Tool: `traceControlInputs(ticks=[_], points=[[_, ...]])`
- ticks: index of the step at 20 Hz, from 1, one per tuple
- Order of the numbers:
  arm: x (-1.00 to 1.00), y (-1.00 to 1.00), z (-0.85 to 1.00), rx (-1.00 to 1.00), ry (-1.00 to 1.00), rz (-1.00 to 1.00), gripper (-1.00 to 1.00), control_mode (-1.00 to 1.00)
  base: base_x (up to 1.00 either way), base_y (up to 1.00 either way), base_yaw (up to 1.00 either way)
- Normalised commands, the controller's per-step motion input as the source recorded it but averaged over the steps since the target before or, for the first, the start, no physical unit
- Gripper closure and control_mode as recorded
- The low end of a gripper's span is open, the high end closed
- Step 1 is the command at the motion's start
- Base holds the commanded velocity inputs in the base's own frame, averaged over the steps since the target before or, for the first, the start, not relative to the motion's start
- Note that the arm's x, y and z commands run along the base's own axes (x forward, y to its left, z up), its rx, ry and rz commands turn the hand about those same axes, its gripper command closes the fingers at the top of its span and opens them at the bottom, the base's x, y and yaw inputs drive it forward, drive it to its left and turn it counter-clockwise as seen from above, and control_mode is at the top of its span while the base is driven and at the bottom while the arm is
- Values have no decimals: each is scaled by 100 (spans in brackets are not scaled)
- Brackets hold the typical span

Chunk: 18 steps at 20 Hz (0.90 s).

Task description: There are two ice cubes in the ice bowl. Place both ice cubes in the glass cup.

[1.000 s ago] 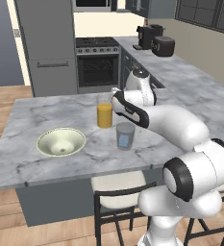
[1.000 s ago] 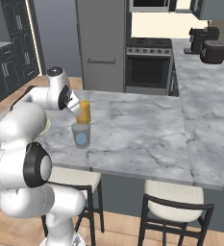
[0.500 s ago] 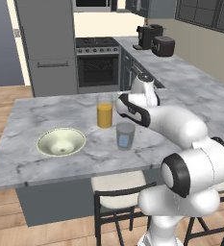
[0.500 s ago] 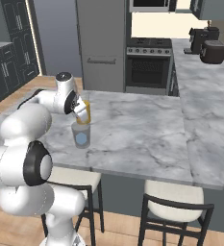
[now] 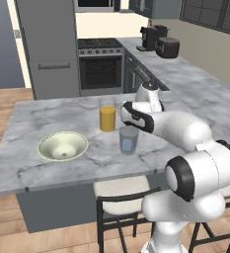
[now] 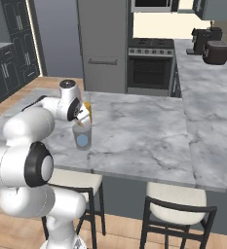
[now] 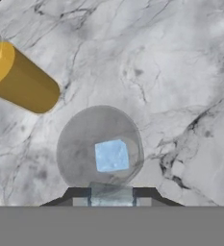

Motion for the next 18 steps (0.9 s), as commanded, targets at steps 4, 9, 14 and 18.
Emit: traceControlInputs(ticks=[4, 9, 14, 18], points=[[0, 0, -17, 0, 4, 0, 100, -100, 0, 0, 0], [12, 0, -2, 0, 5, 0, 100, -100, 0, 0, 0], [17, 0, -7, 0, 7, 0, 100, -100, 0, 0, 0], [9, 4, -17, 0, 7, 0, -100, -100, 0, 0, 0]])
